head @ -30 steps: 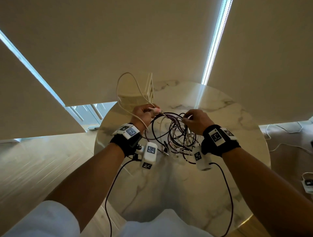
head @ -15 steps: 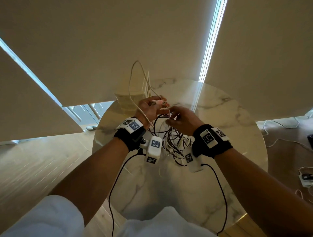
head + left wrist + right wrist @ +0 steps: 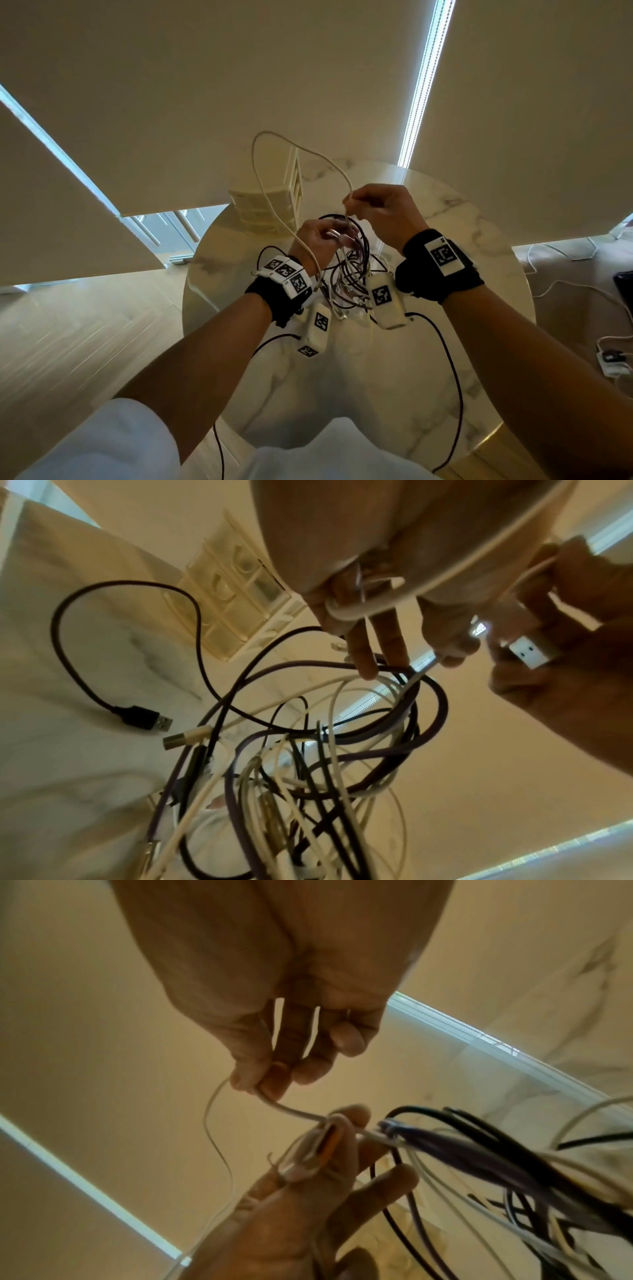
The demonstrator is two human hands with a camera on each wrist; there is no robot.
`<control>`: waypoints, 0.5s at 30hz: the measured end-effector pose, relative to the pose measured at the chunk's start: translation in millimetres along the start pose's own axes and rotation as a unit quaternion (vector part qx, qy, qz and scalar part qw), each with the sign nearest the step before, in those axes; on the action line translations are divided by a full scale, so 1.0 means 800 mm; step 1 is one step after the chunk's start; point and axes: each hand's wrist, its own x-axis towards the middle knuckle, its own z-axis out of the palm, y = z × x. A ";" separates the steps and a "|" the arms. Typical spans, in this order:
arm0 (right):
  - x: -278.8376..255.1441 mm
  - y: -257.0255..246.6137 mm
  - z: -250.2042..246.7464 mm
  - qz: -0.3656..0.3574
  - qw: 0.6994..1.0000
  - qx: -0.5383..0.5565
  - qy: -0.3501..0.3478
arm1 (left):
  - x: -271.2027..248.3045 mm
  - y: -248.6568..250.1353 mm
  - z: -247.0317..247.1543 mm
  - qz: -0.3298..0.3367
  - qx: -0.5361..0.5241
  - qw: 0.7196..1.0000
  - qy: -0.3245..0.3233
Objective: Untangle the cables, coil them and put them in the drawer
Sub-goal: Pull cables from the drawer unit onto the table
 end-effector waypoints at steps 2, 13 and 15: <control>0.000 0.013 -0.004 0.026 1.000 -0.011 -0.006 | 0.003 0.003 0.000 0.002 0.002 1.000 0.027; -0.030 0.088 0.008 0.143 0.980 -0.078 -0.117 | 0.022 0.035 -0.040 -0.094 -0.158 0.980 0.071; -0.025 0.077 0.023 0.135 0.983 -0.064 -0.104 | 0.019 0.040 -0.030 -0.089 -0.103 0.990 0.037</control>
